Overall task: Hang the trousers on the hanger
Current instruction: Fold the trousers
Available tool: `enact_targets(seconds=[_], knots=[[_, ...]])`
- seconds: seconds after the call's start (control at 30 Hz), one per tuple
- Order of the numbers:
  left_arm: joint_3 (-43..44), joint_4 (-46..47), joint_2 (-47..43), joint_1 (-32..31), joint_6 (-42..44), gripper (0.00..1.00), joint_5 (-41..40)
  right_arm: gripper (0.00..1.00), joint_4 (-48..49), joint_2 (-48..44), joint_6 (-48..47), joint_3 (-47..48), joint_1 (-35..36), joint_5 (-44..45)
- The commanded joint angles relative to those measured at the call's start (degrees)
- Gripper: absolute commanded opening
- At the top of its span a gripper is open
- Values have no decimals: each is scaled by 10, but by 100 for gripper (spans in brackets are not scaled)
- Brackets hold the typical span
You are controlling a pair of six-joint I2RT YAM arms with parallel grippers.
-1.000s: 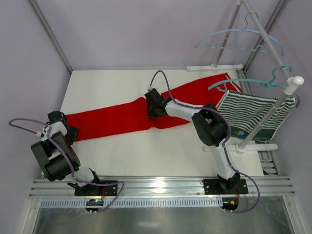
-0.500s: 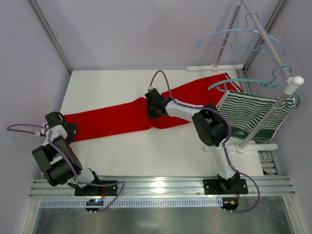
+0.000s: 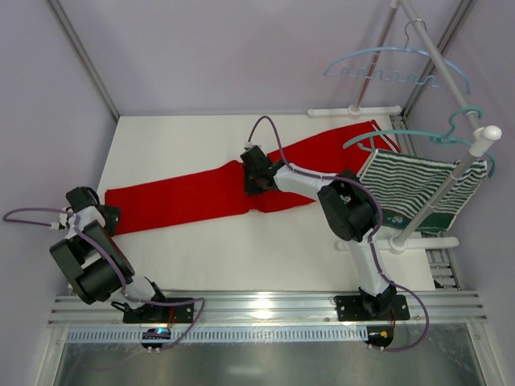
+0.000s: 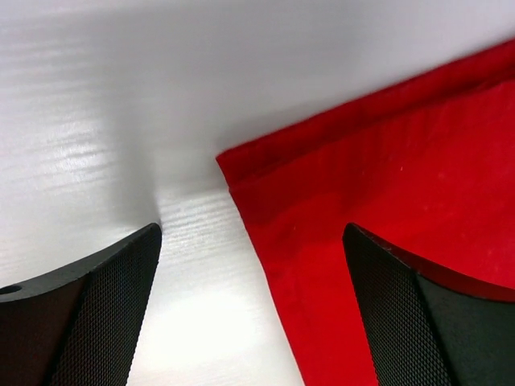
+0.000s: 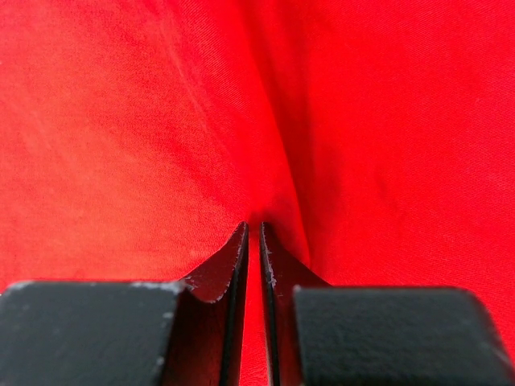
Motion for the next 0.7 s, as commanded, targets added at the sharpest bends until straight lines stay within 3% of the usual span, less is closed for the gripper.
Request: enact_targets(seconds=[0.0,0.17,0.43,0.67], knots=[[11,7,40,13,0,94,-7,13,-48,-22,-19,-21,-10,18],[16,42,81,12,-8,87,14,13,-47,-26,-24,-25,-11,17],[67,-29,145,12,11,70,-21,13,-44,-37,-22,-35,-14,20],[82,-41,160,11,32,68,-24,14,-48,-32,-15,-21,-14,10]])
